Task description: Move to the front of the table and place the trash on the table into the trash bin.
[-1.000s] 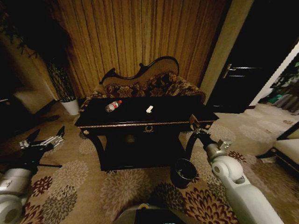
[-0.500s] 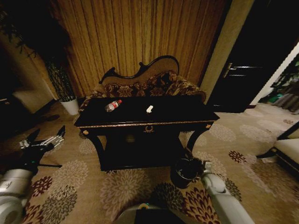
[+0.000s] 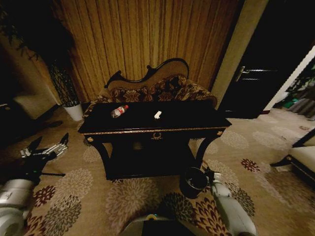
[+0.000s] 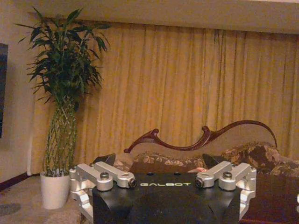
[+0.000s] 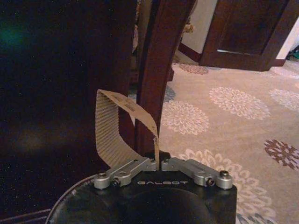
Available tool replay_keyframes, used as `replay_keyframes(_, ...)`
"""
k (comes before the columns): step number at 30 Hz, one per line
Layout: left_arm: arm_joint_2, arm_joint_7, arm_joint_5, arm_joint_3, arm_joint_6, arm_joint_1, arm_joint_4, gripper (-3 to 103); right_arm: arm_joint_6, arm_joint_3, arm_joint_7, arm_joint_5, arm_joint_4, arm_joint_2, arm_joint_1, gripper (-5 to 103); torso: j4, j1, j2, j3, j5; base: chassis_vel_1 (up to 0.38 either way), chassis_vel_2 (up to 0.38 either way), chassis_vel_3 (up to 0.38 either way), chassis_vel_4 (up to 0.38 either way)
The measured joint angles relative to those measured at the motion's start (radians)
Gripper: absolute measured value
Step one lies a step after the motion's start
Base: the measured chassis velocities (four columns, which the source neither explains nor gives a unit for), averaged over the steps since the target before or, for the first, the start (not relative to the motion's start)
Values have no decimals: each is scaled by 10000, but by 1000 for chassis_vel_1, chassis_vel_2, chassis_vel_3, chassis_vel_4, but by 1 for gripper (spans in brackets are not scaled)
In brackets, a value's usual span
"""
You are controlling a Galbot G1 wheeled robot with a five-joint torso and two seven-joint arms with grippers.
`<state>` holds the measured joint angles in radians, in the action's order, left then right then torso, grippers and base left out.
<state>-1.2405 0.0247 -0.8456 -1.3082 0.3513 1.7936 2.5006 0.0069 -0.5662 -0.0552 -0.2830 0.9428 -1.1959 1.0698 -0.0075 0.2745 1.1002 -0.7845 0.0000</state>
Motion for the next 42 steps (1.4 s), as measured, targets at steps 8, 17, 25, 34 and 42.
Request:
replay_keyframes(8, 19, 6, 20, 6, 0, 0, 0, 100, -296, 52, 7, 14, 406, -49, 30, 3, 3, 0, 0, 0, 0, 0, 0, 0, 0)
replay_keyframes(17, 12, 20, 18, 24, -3, 18, -4, 100, -251, 22, 18, 100, 493, -17, 257, 36, 1, -1, 0, 0, 0, 0, 0, 0, 0)
replay_keyframes(25, 61, 19, -6, -17, -23, 26, -5, 100, -196, 10, 26, 101, 584, 36, 300, 69, 1, -1, 0, 0, 0, 0, 0, 0, 0)
replay_keyframes(34, 66, 19, -14, -27, -29, 43, -5, 100, -195, 8, 42, 62, 680, 41, 417, 95, 2, -1, 0, 0, 0, 0, 0, 0, 0)
replay_keyframes(42, 66, 21, -20, -25, -29, 29, -5, 100, -195, -33, 71, -112, 739, 53, 527, 100, 1, -2, 0, 1, 1, 0, 0, 0, 0)
